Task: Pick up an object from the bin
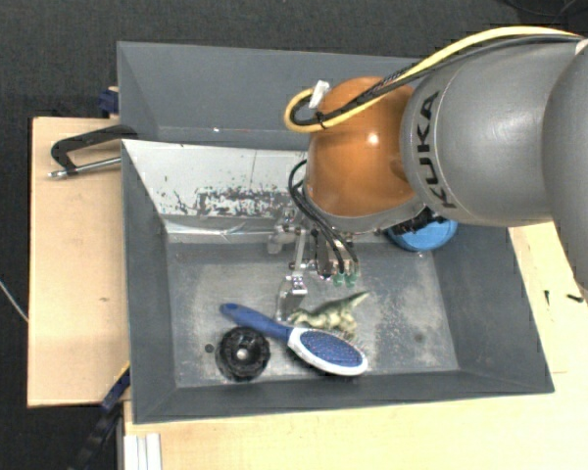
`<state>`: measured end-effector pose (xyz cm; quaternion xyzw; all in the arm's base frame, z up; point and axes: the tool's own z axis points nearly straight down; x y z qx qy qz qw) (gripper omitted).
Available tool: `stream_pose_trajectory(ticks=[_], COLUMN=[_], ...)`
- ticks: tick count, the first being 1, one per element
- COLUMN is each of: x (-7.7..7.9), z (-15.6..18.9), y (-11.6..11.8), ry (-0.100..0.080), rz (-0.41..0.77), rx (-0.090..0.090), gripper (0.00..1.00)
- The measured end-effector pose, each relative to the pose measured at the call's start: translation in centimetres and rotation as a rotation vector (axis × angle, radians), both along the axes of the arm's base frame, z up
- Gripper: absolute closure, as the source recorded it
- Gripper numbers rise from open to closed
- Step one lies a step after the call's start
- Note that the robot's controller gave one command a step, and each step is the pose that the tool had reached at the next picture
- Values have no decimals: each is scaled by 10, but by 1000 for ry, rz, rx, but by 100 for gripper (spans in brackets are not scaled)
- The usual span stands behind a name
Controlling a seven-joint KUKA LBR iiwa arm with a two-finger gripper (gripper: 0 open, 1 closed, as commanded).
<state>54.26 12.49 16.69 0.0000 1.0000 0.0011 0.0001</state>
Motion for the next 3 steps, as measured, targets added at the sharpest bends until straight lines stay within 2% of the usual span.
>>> stream_pose_trajectory(ticks=[1,2,3], x=[-53,-50,-49], z=[-83,-80,57], y=[-21,-20,2], ry=[10,0,-13], rz=[141,139,213], rx=[-3,-1,1], gripper=[0,100,100])
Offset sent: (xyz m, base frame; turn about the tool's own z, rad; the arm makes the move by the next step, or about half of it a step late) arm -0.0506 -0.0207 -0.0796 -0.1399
